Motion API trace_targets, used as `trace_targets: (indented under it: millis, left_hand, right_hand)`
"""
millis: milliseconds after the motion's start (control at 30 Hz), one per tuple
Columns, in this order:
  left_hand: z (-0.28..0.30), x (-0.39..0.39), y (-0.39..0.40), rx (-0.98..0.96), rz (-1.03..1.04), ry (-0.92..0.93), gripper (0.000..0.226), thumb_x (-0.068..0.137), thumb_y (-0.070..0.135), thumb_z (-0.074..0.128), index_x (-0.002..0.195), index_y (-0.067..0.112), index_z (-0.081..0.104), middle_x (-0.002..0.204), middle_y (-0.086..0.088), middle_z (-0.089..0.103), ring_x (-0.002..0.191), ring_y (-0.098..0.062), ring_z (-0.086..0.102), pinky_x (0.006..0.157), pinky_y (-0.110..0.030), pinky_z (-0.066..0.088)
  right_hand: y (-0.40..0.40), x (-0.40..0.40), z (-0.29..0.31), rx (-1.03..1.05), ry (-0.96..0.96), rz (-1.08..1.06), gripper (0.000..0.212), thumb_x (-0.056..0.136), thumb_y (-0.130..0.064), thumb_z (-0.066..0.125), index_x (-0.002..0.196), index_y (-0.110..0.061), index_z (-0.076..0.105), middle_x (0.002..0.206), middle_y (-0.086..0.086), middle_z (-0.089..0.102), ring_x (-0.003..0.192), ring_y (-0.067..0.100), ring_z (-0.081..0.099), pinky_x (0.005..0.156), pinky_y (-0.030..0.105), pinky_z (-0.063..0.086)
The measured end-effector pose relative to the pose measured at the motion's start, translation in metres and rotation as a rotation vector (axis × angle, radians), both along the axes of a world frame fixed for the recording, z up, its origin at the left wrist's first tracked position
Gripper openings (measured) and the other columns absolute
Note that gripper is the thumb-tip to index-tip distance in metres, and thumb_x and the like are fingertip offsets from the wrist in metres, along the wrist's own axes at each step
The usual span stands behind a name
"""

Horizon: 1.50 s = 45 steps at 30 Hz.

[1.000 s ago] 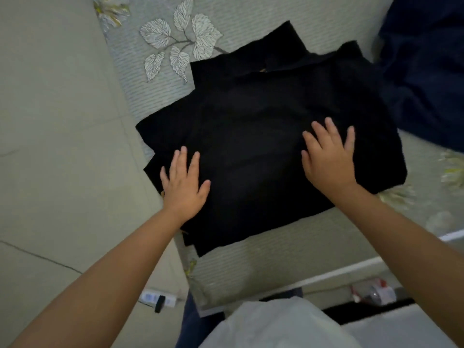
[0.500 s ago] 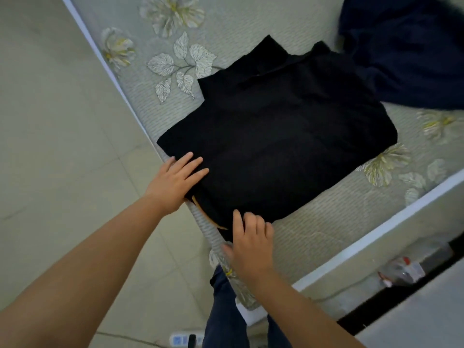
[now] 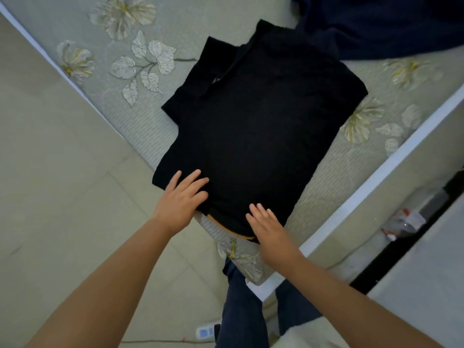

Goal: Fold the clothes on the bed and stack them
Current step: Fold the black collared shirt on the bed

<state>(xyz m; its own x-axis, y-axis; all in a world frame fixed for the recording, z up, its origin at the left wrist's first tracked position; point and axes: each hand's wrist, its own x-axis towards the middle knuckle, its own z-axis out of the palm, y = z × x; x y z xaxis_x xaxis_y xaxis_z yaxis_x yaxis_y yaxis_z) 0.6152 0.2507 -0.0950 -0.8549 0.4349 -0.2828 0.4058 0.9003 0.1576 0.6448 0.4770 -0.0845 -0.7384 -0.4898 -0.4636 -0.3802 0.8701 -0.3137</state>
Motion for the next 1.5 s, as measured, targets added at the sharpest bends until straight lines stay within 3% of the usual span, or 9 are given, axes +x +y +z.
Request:
trace_targets:
  millis: [100, 233, 400, 567, 700, 900, 1100, 1300, 1500]
  left_hand:
    - [0.004, 0.025, 0.021, 0.072, 0.041, -0.187, 0.038, 0.075, -0.003, 0.065, 0.112, 0.005, 0.061, 0.135, -0.012, 0.05, 0.13, -0.027, 0.041, 0.111, -0.04, 0.023]
    - [0.023, 0.045, 0.03, 0.087, 0.053, -0.327, 0.034, 0.082, 0.003, 0.059, 0.116, 0.005, 0.055, 0.109, -0.014, 0.063, 0.101, -0.027, 0.059, 0.084, -0.033, 0.046]
    - [0.053, 0.038, 0.04, 0.054, 0.018, -0.473, 0.029, 0.091, 0.018, 0.047, 0.12, 0.014, 0.047, 0.103, -0.007, 0.062, 0.093, -0.025, 0.057, 0.067, -0.028, 0.037]
    - [0.077, -0.026, 0.059, 0.009, -0.029, -0.216, 0.04, 0.088, 0.015, 0.053, 0.127, 0.015, 0.048, 0.107, -0.009, 0.06, 0.094, -0.028, 0.059, 0.068, -0.036, 0.044]
    - [0.094, -0.102, 0.077, 0.102, -0.321, 0.092, 0.032, 0.072, 0.0, 0.068, 0.104, 0.001, 0.065, 0.071, -0.022, 0.061, 0.049, -0.033, 0.059, 0.042, -0.033, 0.043]
    - [0.086, -0.204, 0.105, -0.297, -0.409, 0.021, 0.042, 0.094, 0.045, 0.032, 0.123, 0.018, 0.047, 0.101, -0.009, 0.055, 0.082, -0.028, 0.057, 0.059, -0.031, 0.033]
    - [0.064, -0.273, 0.137, -0.232, -0.219, 0.004, 0.04, 0.092, 0.036, 0.048, 0.12, 0.008, 0.049, 0.111, -0.016, 0.055, 0.1, -0.033, 0.053, 0.075, -0.038, 0.041]
    - [0.03, -0.223, 0.127, -0.001, -0.072, 0.075, 0.047, 0.087, 0.015, 0.058, 0.129, -0.003, 0.046, 0.134, -0.025, 0.045, 0.128, -0.04, 0.039, 0.105, -0.049, 0.03]
    - [0.015, -0.125, 0.079, -0.146, -0.339, -0.124, 0.082, 0.083, 0.066, 0.027, 0.117, -0.003, 0.058, 0.124, -0.025, 0.055, 0.115, -0.045, 0.05, 0.091, -0.06, 0.037]
  right_hand:
    - [0.029, 0.017, 0.006, -0.069, -0.19, 0.063, 0.059, 0.088, 0.011, 0.036, 0.142, -0.002, 0.015, 0.152, 0.016, 0.005, 0.142, 0.025, 0.007, 0.099, 0.008, -0.024]
    - [0.052, 0.027, 0.03, -0.176, -0.582, -0.17, 0.06, 0.091, 0.006, 0.042, 0.144, -0.008, 0.015, 0.152, 0.008, 0.017, 0.139, 0.015, 0.02, 0.1, 0.002, 0.002]
    - [0.071, 0.029, 0.059, -0.304, -0.661, -0.35, 0.046, 0.092, -0.001, 0.048, 0.135, -0.015, 0.042, 0.121, 0.0, 0.056, 0.11, 0.009, 0.049, 0.083, 0.002, 0.033]
    - [0.095, -0.02, 0.085, -0.399, -0.466, -0.482, 0.049, 0.091, 0.003, 0.047, 0.134, -0.02, 0.044, 0.108, -0.008, 0.054, 0.098, 0.007, 0.052, 0.071, 0.003, 0.035]
    - [0.116, -0.084, 0.09, -0.379, -0.226, -0.39, 0.041, 0.088, 0.005, 0.048, 0.128, -0.005, 0.049, 0.11, 0.001, 0.054, 0.102, 0.015, 0.049, 0.078, 0.01, 0.03]
    - [0.145, -0.167, 0.068, -0.158, -0.046, -0.267, 0.019, 0.089, -0.008, 0.053, 0.103, 0.002, 0.063, 0.09, 0.012, 0.05, 0.1, 0.03, 0.044, 0.076, 0.025, 0.025]
    - [0.157, -0.229, 0.037, -0.038, -0.051, -0.535, 0.033, 0.089, -0.019, 0.054, 0.118, -0.004, 0.055, 0.112, 0.019, 0.055, 0.111, 0.032, 0.046, 0.082, 0.033, 0.036]
    - [0.143, -0.213, 0.029, -0.107, 0.367, -0.696, 0.047, 0.086, -0.016, 0.055, 0.126, 0.006, 0.047, 0.123, 0.025, 0.052, 0.117, 0.042, 0.045, 0.099, 0.049, 0.034]
    - [0.083, -0.104, 0.019, -0.126, 0.344, -0.265, 0.058, 0.062, -0.017, 0.081, 0.116, -0.005, 0.062, 0.126, 0.022, 0.055, 0.117, 0.044, 0.049, 0.093, 0.064, 0.031]
